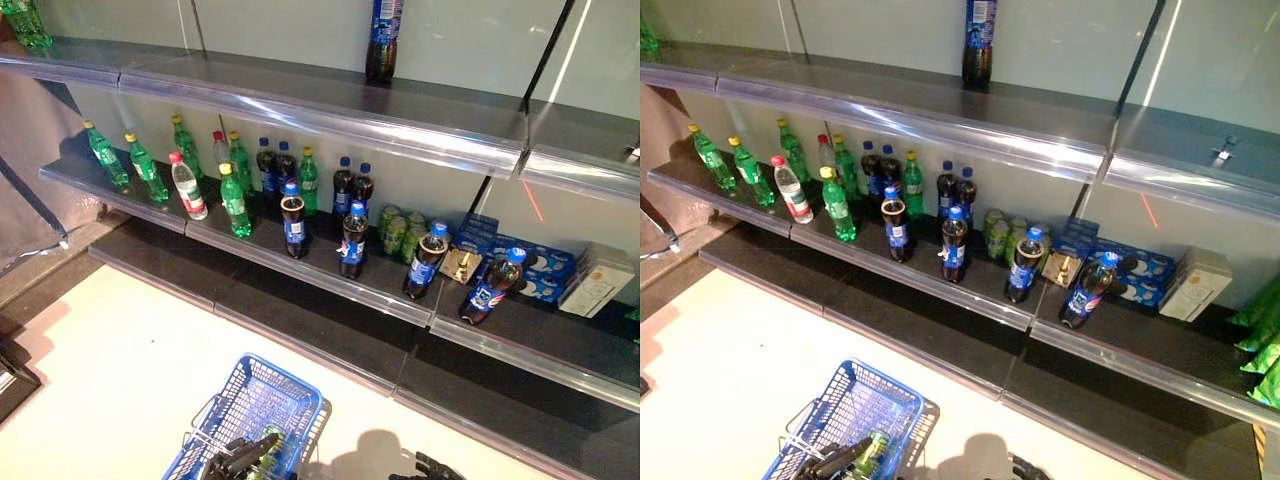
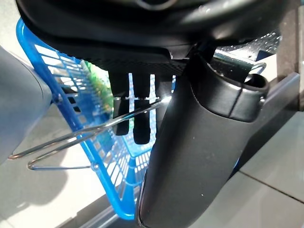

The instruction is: Pick up the drink and place into the basket.

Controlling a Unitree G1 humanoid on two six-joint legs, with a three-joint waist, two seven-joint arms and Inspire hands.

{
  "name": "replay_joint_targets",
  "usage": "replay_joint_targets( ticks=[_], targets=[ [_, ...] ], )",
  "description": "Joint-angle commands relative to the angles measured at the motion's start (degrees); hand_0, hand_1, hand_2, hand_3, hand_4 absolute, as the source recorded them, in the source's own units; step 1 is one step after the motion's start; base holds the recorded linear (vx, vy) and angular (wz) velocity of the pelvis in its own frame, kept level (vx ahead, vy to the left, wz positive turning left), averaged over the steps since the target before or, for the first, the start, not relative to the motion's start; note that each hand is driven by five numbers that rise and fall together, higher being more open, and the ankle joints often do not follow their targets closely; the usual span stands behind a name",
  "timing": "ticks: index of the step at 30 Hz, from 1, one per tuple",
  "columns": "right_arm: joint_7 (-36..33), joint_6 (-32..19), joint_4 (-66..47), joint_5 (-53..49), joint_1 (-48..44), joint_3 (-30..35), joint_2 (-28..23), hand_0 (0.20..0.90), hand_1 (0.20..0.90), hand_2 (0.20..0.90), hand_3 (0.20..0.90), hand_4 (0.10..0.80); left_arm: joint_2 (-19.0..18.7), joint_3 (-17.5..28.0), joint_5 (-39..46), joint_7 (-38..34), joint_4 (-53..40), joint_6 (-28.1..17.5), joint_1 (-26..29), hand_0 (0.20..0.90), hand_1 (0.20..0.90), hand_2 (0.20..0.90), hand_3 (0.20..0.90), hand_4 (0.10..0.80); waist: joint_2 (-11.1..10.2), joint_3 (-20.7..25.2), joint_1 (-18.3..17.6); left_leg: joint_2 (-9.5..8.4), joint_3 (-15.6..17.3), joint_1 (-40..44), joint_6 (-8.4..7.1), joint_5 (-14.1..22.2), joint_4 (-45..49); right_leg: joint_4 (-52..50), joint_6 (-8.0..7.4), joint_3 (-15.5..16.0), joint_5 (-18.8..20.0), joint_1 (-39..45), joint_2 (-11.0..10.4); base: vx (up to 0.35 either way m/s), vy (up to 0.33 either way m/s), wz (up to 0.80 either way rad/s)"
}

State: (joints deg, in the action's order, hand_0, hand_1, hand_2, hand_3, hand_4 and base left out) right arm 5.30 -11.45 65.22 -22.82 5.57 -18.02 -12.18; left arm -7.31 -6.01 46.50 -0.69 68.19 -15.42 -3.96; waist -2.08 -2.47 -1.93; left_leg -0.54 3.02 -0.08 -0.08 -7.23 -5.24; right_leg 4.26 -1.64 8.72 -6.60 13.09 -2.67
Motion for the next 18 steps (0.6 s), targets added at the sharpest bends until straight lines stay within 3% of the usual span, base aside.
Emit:
replay_joint_targets(
  ticks=[1,3,10,16,18],
  targets=[
    [0.07,-3.21,-13.03,2.07,-2.91,-2.57,-1.66,0.9,0.9,0.9,0.9,0.8,-2.04,-2.09,-5.35,0.02,-4.12,-3.44,0.59,0.3,0.3,0.3,0.2,0.1,1.02,-0.46,2.14,1.97,1.68,5.48,-2.14,8.39,0.24,0.26,-4.11,2.08,7.67,-6.87,-2.3,-0.006,-0.021,0.06],
    [-0.46,-1.78,-22.69,2.26,-2.74,-3.94,-3.53,0.9,0.9,0.9,0.9,0.8,-2.76,-1.97,-5.52,-0.62,-6.14,-2.5,-0.17,0.3,0.3,0.3,0.2,0.1,0.57,-0.49,2.25,2.0,1.71,5.37,-2.09,8.26,0.24,0.26,-4.14,2.13,7.81,-6.92,-2.28,-0.002,-0.033,0.03],
    [0.95,-5.88,-44.7,2.46,-2.97,-5.77,-10.13,0.9,0.9,0.9,0.9,0.8,-4.19,-1.64,-5.85,-0.31,-7.55,-2.04,-2.06,0.3,0.3,0.3,0.2,0.1,-0.48,-0.1,2.38,2.11,1.82,4.94,-2.09,8.38,0.24,0.47,-4.45,2.57,7.98,-7.05,-2.32,0.007,-0.032,0.02],
    [0.7,-7.32,-60.38,2.23,-4.6,-1.82,-14.86,0.9,0.9,0.9,0.9,0.8,-3.97,-0.29,-6.36,0.32,-7.07,-3.04,-3.42,0.3,0.3,0.3,0.2,0.1,-0.77,0.49,2.17,2.39,2.28,4.92,-2.11,8.54,0.24,0.59,-4.69,2.12,8.0,-7.19,-2.25,0.012,-0.01,0.01],
    [0.33,-7.44,-69.39,-0.46,-5.68,3.13,-17.23,0.9,0.9,0.9,0.9,0.8,-3.58,1.23,-7.3,0.2,-7.3,-3.13,-3.84,0.3,0.3,0.3,0.2,0.1,-0.75,0.76,1.93,2.64,2.81,4.9,-2.12,8.66,0.24,0.56,-4.78,1.91,8.0,-7.41,-2.3,0.0,0.0,0.0]
  ],
)
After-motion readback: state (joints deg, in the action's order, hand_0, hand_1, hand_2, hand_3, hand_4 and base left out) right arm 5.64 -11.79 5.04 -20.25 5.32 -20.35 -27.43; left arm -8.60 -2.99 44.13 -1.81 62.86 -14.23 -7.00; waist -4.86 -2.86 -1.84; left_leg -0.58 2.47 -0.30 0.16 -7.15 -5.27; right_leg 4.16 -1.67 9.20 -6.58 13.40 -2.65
